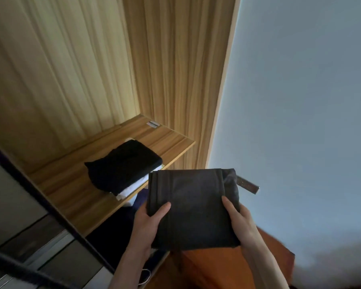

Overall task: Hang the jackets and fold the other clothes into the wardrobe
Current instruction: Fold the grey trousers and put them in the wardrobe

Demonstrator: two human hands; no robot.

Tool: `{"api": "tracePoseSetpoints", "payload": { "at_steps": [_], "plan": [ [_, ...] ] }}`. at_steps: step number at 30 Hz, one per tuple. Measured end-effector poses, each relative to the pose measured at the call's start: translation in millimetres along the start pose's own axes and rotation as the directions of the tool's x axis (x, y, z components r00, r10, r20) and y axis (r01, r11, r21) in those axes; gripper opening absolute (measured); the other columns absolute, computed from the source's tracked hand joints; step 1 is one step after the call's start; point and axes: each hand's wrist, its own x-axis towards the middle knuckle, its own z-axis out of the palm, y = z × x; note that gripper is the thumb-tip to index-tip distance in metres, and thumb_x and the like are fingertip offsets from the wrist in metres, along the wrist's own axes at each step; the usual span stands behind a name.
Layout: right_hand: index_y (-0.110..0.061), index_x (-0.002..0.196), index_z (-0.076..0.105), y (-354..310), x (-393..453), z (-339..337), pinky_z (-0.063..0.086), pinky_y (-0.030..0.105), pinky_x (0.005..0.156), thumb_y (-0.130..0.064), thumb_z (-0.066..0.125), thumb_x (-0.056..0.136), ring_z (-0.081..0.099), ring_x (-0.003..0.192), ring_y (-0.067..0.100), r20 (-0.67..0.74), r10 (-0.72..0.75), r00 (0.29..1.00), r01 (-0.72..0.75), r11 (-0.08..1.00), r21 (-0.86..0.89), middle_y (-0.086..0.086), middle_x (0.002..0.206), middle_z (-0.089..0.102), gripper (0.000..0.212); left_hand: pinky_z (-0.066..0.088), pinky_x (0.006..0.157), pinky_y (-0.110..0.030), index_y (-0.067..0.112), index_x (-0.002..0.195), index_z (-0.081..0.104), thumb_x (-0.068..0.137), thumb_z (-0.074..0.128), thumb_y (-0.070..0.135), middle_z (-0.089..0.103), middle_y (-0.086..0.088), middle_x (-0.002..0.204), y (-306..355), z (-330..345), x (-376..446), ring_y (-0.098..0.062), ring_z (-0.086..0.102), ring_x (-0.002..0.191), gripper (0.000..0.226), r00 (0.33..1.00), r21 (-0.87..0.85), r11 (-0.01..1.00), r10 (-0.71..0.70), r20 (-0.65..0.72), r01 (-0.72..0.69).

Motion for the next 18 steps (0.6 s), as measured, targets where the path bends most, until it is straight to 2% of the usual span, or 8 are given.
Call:
{"api": "tracePoseSetpoints", "payload": {
  "at_steps": [3,5,7,10,14,16,18],
  "plan": [
    [-0.015,0.122,0.070,-15.7,47.1,13.1,0.062,0.038,0.089,-0.050,0.061,0.101,0.075,0.100,0.021,0.063,0.029,0.998,-0.026,0.998,-0.058,0.001,0.107,0.079,0.042,0.059,0.086,-0.038,0.031,0.119,0.074,0.063,0.095,0.043,0.079,0.005,0.114,11.1,3.5,20.6,-0.016,0.076,0.102,0.061,0.997,-0.040,0.999,0.000,-0.072,-0.003],
    [-0.012,0.122,0.069,-22.3,76.8,20.4,0.062,0.040,0.088,-0.052,0.061,0.101,0.075,0.099,0.022,0.104,0.036,0.994,-0.025,0.994,-0.103,0.002,0.106,0.079,0.046,0.061,0.080,-0.033,0.034,0.120,0.071,0.064,0.094,0.042,0.079,0.008,0.112,17.9,4.1,32.0,-0.013,0.076,0.098,0.061,0.995,-0.048,0.999,-0.025,-0.097,0.020],
    [-0.014,0.122,0.067,-28.0,103.3,27.3,0.063,0.034,0.077,-0.053,0.061,0.100,0.075,0.095,0.020,0.146,0.010,0.989,0.010,0.991,-0.136,0.001,0.103,0.078,0.046,0.063,0.074,-0.031,0.034,0.122,0.068,0.062,0.096,0.038,0.079,0.009,0.109,21.8,2.8,40.9,-0.014,0.076,0.096,0.066,0.994,-0.065,0.997,-0.058,-0.094,0.052],
    [-0.019,0.127,0.058,-37.1,136.0,40.7,0.054,0.023,0.061,-0.056,0.064,0.096,0.071,0.092,0.015,0.192,-0.049,0.980,0.084,0.980,-0.181,0.000,0.106,0.072,0.049,0.061,0.085,-0.039,0.035,0.125,0.063,0.059,0.101,0.035,0.079,0.008,0.109,22.9,2.3,54.7,-0.018,0.076,0.099,0.075,0.985,-0.066,0.995,-0.088,-0.146,0.080],
    [-0.021,0.118,0.064,-47.0,173.2,63.9,0.049,0.008,0.050,-0.046,0.066,0.099,0.072,0.070,-0.002,0.297,-0.125,0.947,0.189,0.962,-0.198,-0.007,0.096,0.074,0.032,0.060,0.073,-0.032,0.042,0.114,0.058,0.053,0.098,0.035,0.077,0.006,0.107,21.7,3.6,71.5,-0.017,0.076,0.093,0.074,0.951,-0.112,0.993,-0.059,-0.305,0.026],
    [-0.024,0.112,0.068,-49.7,186.8,74.1,0.048,0.006,0.050,-0.044,0.065,0.100,0.069,0.067,-0.008,0.339,-0.160,0.927,0.240,0.948,-0.209,-0.012,0.089,0.075,0.023,0.060,0.073,-0.032,0.046,0.113,0.057,0.054,0.098,0.035,0.075,0.005,0.113,21.0,1.4,79.2,-0.019,0.074,0.098,0.073,0.929,-0.135,0.991,-0.027,-0.368,-0.025],
    [-0.028,0.105,0.071,-53.0,197.2,85.0,0.050,0.007,0.053,-0.048,0.062,0.101,0.071,0.070,-0.006,0.393,-0.181,0.901,0.288,0.929,-0.232,-0.013,0.083,0.077,0.022,0.060,0.071,-0.031,0.049,0.116,0.056,0.062,0.096,0.031,0.072,0.005,0.117,22.8,-1.5,86.0,-0.018,0.074,0.099,0.070,0.912,-0.139,0.987,0.014,-0.411,-0.077]
  ]
}}
